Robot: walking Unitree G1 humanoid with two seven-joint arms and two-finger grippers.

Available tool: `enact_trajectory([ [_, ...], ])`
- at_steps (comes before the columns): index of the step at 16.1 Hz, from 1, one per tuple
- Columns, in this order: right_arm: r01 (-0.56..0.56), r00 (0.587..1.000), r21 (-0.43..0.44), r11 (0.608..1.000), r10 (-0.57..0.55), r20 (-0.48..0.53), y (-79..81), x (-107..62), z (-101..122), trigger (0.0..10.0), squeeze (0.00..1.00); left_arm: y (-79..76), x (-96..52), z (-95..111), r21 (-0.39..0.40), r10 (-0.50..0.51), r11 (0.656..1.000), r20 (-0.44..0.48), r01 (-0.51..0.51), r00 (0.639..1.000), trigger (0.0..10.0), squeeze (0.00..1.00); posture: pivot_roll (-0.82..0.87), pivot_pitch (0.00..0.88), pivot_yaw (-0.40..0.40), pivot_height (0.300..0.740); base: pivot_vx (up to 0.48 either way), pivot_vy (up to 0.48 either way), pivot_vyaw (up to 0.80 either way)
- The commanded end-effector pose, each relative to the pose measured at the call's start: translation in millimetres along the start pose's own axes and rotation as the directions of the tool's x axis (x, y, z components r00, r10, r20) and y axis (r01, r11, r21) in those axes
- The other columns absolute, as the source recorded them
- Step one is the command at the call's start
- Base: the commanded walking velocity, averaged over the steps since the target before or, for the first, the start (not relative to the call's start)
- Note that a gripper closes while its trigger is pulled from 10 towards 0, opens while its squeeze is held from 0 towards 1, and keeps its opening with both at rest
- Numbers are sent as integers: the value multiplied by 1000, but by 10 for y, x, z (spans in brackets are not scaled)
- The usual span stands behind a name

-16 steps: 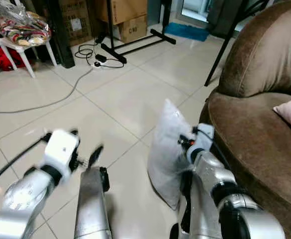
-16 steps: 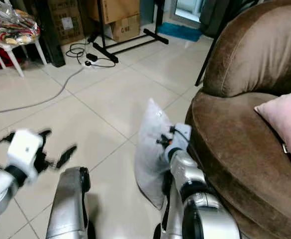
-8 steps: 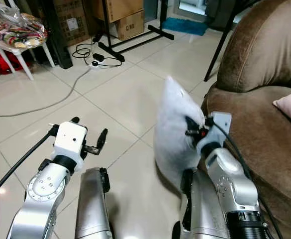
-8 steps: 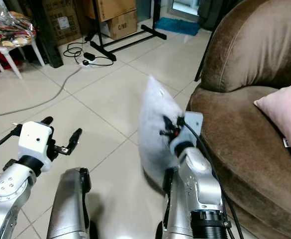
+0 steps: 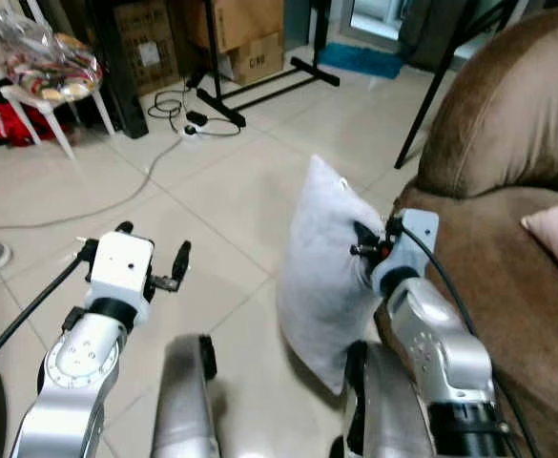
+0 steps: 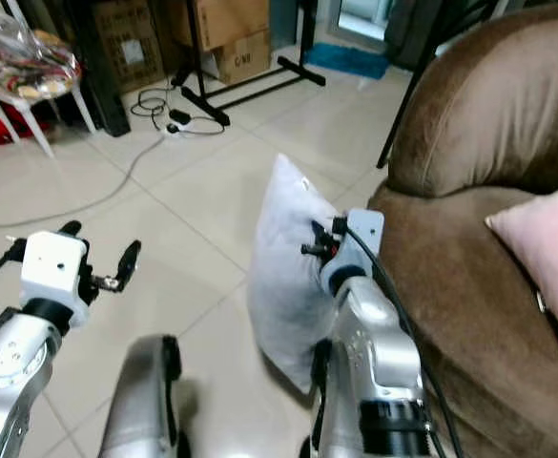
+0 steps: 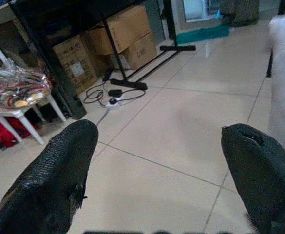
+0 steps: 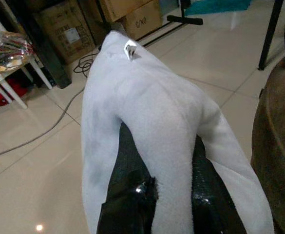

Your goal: Move the pillow to the sofa from floor

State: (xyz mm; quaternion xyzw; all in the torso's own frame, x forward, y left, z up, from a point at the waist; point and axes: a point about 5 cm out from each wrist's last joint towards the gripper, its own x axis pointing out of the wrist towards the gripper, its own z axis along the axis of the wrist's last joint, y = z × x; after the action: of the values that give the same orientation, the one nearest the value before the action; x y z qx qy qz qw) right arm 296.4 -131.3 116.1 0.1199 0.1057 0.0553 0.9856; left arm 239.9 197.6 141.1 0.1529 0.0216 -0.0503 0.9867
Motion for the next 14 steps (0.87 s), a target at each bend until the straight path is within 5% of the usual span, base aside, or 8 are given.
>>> enact_trajectory([
  [1,23,998,-11,1000,-22,59,-51,-41,150,10000,0,-35,18,-1,14,-21,1000,8,21,1000,10000,235,11,0,16,546,0,0,0],
  [6,58,995,-33,998,-55,79,-95,-93,228,10000,0,-31,140,42,18,1,1000,41,-2,999,10000,239,-37,0,48,606,0,0,0],
  [14,67,995,-40,997,-64,75,-111,-104,260,10000,0,-91,130,10,13,-23,1000,37,22,999,10000,235,-34,0,45,686,0,0,0],
])
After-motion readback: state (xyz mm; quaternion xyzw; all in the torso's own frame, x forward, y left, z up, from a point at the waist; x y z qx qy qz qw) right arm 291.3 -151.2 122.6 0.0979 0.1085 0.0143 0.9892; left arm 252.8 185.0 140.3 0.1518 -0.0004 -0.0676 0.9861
